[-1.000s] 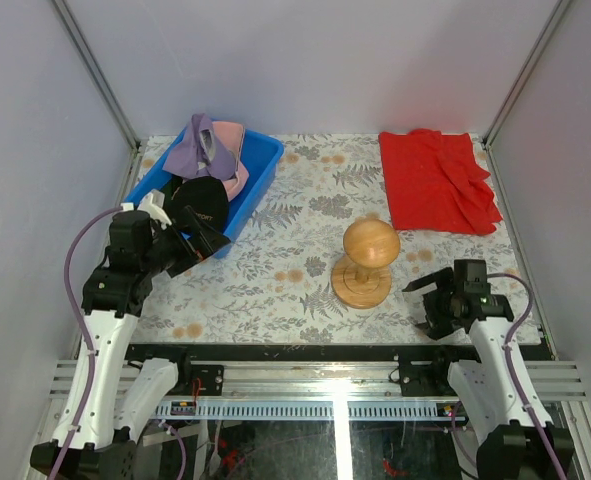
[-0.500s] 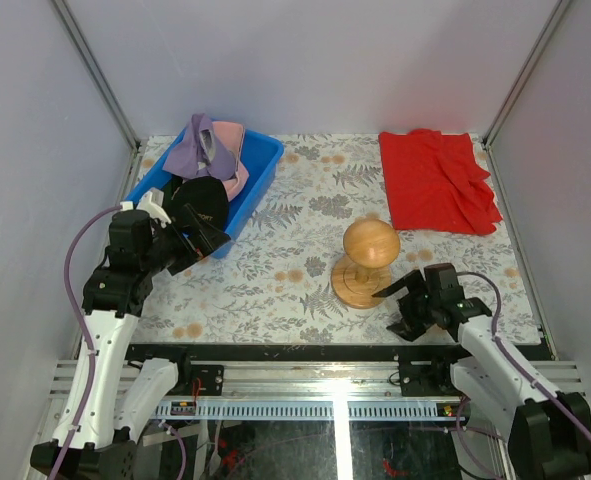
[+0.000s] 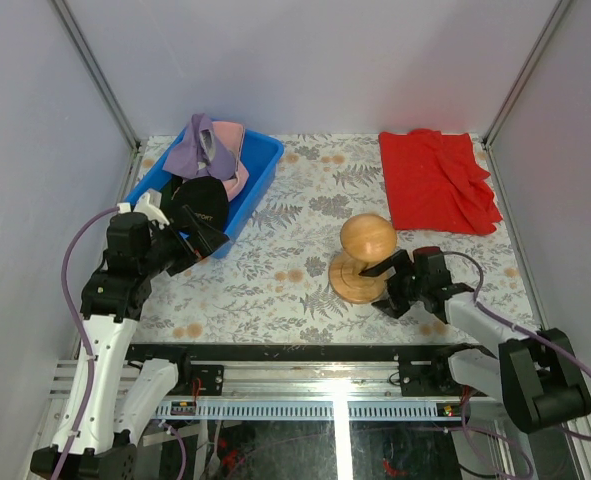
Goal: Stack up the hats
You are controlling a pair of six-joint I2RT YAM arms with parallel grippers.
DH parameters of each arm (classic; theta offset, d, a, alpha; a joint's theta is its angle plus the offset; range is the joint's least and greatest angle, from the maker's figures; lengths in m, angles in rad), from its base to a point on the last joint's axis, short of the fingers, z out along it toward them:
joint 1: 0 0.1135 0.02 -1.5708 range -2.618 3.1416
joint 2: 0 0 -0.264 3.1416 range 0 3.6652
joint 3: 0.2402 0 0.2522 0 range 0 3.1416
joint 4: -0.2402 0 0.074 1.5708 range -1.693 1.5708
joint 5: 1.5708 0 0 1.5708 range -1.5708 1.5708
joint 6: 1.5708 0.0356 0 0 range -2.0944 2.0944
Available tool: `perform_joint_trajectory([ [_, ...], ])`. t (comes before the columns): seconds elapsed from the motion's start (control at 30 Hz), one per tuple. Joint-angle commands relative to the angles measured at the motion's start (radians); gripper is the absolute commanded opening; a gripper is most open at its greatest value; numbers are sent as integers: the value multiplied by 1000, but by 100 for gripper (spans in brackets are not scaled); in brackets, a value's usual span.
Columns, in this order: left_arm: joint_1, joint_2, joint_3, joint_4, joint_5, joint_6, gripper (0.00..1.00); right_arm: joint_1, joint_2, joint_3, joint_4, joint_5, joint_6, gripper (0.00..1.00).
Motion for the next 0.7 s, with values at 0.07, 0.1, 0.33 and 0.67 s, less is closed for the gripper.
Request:
perform_joint_trajectory([
  [0.07,-4,6,10,-24,-87,9,100,36,156,69,96,78,-38,100],
  [0.1,-4,10,15,-49,-132,-1,100,41,180,88,107,78,-41,100],
  [0.33,-3,34,-28,-121,-223,-64,100,86,375,260,156,69,-64,99],
  [0.67,9,76,-39,-76,-169,-73,100,88,371,398,49,83,-179,100],
])
